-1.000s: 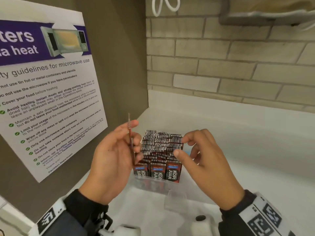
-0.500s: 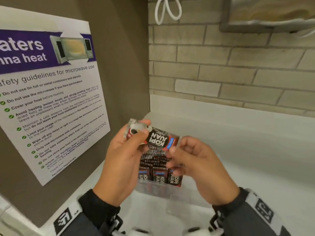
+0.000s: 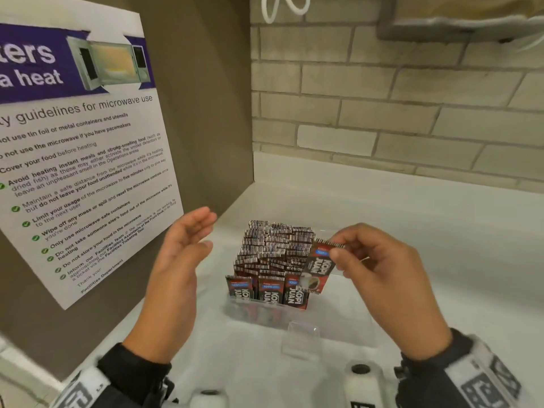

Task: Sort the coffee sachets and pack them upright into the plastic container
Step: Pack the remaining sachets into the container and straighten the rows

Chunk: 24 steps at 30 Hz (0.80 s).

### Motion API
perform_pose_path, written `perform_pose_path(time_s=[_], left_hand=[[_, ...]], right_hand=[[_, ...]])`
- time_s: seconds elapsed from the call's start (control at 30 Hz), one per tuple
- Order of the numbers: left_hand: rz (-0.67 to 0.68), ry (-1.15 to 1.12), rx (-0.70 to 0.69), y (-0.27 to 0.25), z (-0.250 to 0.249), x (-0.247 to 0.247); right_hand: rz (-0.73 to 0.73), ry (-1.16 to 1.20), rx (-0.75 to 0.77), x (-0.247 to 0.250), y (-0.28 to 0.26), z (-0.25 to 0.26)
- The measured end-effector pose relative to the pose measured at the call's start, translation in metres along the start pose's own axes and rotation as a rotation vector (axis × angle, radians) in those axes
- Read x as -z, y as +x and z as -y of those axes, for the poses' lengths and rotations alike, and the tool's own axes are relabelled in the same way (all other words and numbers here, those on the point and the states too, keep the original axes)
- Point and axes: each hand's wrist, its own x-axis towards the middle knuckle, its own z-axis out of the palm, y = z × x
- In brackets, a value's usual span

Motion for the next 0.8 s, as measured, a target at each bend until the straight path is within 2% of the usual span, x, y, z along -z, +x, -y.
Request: perform_pose_path(time_s=[0.13,0.23,0.33,0.43,0.63,0.8], left_hand=[[0.049,0.097,0.164,-0.005,0.022,0.006],[0.180,0.200,0.322,-0.014,0.034,0.004],[0.285,0.184,0.420,-0.020,0.038,0.000],[0.336,0.160,0.399,-0.023,0.040,-0.007],[0.300,0.115,0.420,-0.023,0.041,-0.010],[0.269,0.070,0.467,-0.023,0.042,-0.003]], right_hand=[[0.049,-0.053,-0.032,-0.017,-0.008,-0.018],[0.072,-0.075,-0.066,-0.026,-0.012,-0.025],[0.109,-0.107,-0.085,-0.034,-0.015,-0.029],[0.123,-0.103,-0.109,-0.039,-0.017,-0.030],[0.155,-0.066,-0.150,-0.040,-0.018,-0.030],[0.065,0.034,-0.207,-0.032,-0.020,-0.028]])
